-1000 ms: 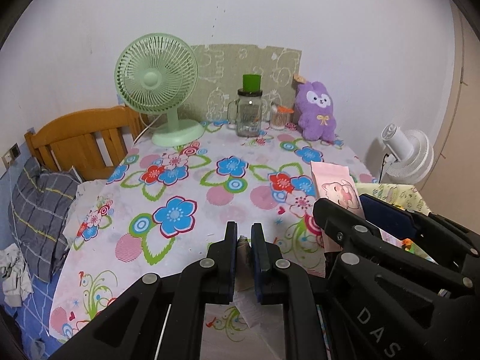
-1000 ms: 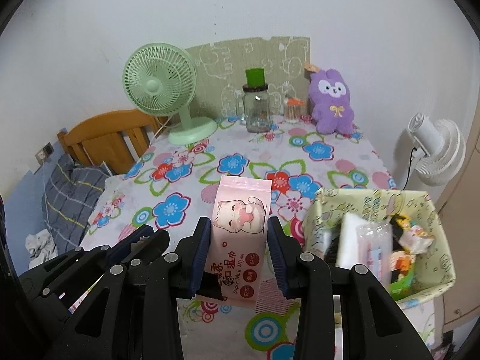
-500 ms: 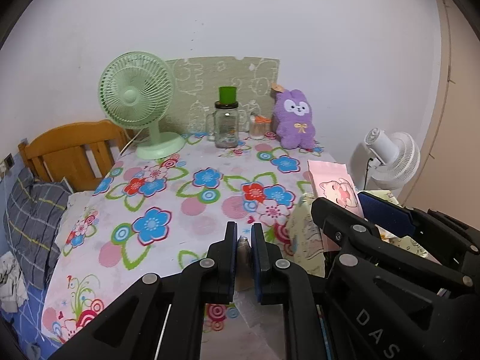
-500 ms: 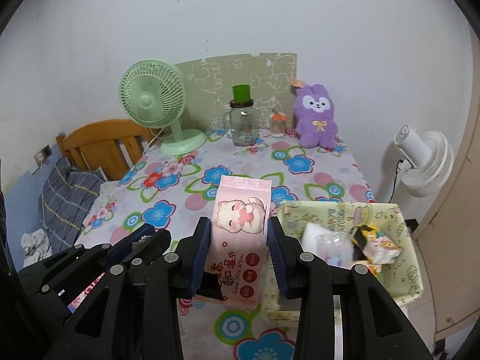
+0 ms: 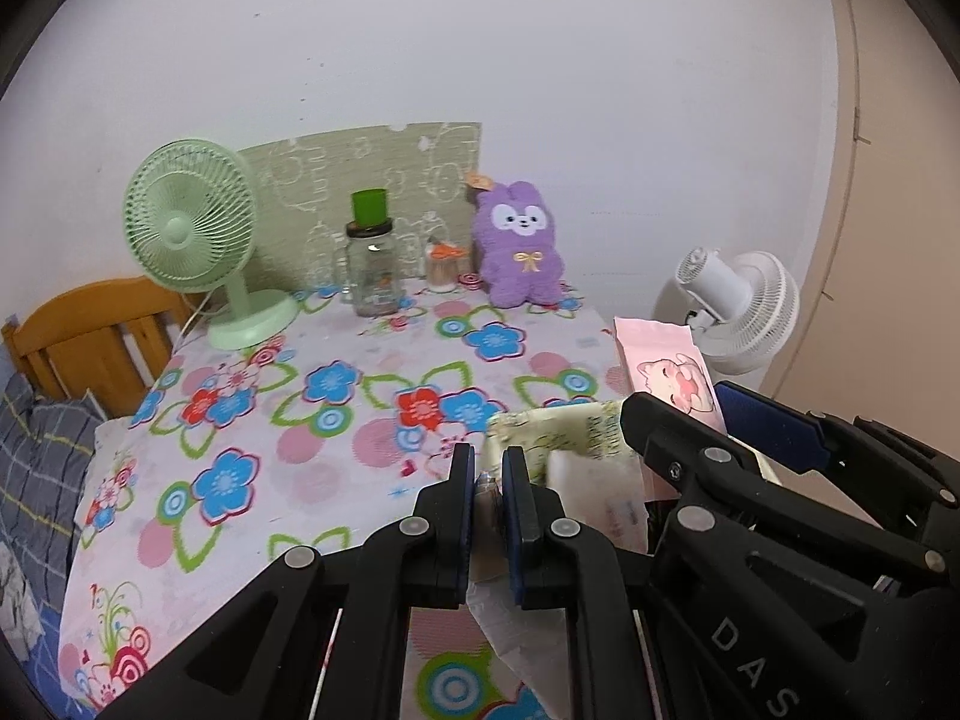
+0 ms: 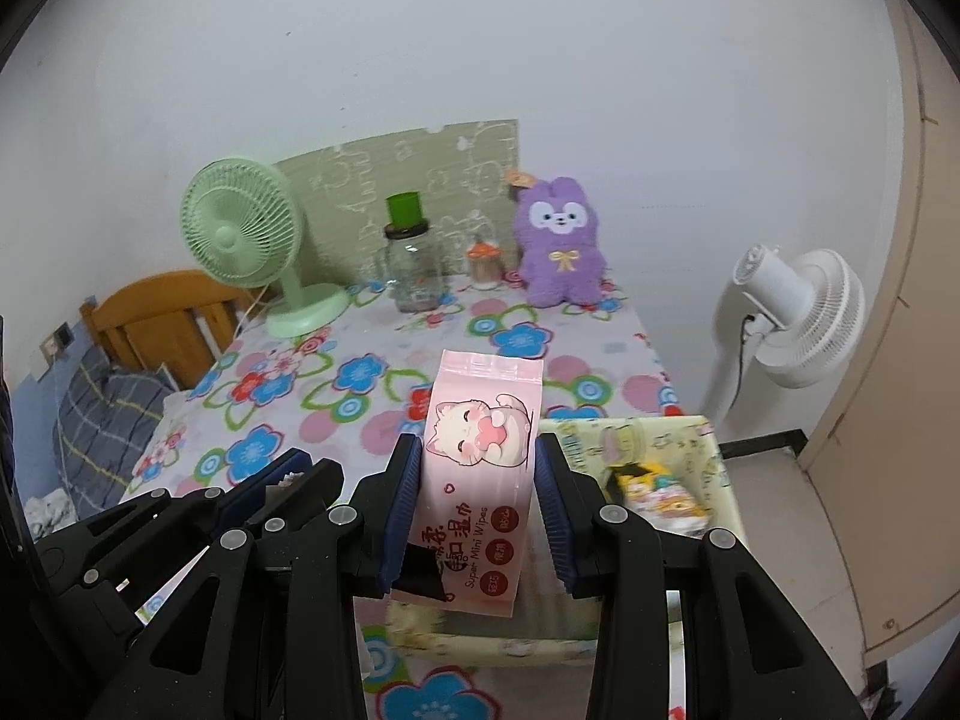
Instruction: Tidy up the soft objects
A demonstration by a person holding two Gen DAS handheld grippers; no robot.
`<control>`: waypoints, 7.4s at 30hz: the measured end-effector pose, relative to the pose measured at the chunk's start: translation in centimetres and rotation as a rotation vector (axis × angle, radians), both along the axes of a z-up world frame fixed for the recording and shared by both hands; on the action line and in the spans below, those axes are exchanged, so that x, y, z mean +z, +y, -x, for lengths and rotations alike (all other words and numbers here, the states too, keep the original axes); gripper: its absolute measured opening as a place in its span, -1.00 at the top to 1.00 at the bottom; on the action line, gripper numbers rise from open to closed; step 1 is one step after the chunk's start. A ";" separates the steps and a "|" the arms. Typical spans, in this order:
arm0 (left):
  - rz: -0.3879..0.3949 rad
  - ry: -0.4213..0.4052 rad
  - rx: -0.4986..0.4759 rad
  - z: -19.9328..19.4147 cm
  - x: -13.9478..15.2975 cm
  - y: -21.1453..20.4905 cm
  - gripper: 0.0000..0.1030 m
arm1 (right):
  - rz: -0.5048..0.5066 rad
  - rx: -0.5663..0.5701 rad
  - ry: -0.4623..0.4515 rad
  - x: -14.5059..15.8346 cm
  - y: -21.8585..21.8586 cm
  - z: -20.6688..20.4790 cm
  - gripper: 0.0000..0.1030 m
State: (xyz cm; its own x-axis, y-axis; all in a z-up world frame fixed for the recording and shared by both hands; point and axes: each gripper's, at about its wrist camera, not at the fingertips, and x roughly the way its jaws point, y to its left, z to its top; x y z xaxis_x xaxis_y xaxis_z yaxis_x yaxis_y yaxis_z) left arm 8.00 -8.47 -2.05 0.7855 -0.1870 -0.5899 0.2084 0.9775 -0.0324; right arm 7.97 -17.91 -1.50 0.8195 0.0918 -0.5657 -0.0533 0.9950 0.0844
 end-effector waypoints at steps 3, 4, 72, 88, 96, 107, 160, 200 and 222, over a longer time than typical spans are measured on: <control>-0.003 0.000 -0.020 -0.3 0.1 -1.0 0.87 | -0.007 -0.016 -0.003 0.0 -1.1 0.0 0.19; -0.006 0.000 -0.028 -0.4 0.1 -1.4 0.87 | -0.009 -0.021 -0.003 0.0 -1.5 0.0 0.20; -0.087 0.058 -0.115 -3.5 -4.7 -6.8 -0.48 | -0.041 -0.082 0.065 -5.6 -7.5 -2.6 -0.45; -0.100 0.009 -0.132 0.1 -3.2 -6.2 -0.66 | -0.056 -0.082 0.030 -4.1 -7.0 1.1 -0.50; -0.110 -0.006 -0.132 2.5 -3.6 -5.5 -0.72 | -0.057 -0.075 0.024 -4.4 -6.1 3.7 -0.50; -0.111 0.023 -0.126 3.6 -5.2 -4.6 -0.81 | -0.072 -0.055 0.058 -6.4 -5.1 4.6 -0.50; -0.067 -0.080 -0.018 5.5 1.3 3.2 -0.97 | -0.027 -0.040 -0.056 -0.2 0.6 5.7 -0.75; 0.017 -0.203 0.212 13.6 4.9 13.9 -1.00 | -0.021 -0.079 -0.240 4.0 4.3 14.9 -0.93; 0.014 -0.207 0.208 13.5 5.1 13.5 -1.00 | -0.036 -0.077 -0.237 3.9 4.1 14.8 -0.93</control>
